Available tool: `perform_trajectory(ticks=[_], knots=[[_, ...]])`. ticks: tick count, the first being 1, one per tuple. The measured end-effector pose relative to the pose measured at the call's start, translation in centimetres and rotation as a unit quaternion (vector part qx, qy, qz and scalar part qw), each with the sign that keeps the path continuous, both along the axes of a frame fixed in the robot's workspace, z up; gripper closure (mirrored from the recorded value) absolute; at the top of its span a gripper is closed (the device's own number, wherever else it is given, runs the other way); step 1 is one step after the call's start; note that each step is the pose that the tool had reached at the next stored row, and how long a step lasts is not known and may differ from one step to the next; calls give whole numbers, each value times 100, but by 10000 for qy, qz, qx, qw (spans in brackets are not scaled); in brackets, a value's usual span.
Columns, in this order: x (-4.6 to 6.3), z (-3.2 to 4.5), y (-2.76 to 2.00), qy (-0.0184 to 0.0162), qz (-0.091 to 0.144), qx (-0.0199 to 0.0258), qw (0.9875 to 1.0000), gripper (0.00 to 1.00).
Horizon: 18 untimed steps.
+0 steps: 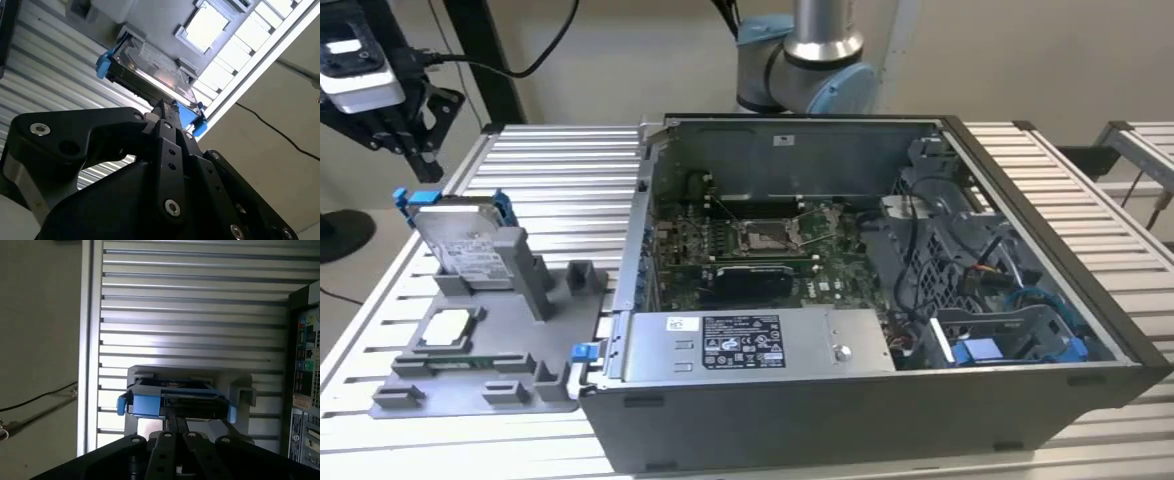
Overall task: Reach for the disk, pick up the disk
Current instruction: 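Reach for the disk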
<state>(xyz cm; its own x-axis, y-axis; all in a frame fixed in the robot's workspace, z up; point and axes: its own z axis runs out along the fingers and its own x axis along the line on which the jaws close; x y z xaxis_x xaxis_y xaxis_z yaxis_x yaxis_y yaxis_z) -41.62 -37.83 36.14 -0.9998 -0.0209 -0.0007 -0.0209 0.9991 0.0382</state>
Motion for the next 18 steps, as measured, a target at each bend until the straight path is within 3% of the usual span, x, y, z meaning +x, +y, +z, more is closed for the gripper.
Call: perform_trajectory(ticks=[9,18], knots=[[-195,-8,69,-1,0,0,10000,100],[-201,-9,69,-2,1,0,10000,100]])
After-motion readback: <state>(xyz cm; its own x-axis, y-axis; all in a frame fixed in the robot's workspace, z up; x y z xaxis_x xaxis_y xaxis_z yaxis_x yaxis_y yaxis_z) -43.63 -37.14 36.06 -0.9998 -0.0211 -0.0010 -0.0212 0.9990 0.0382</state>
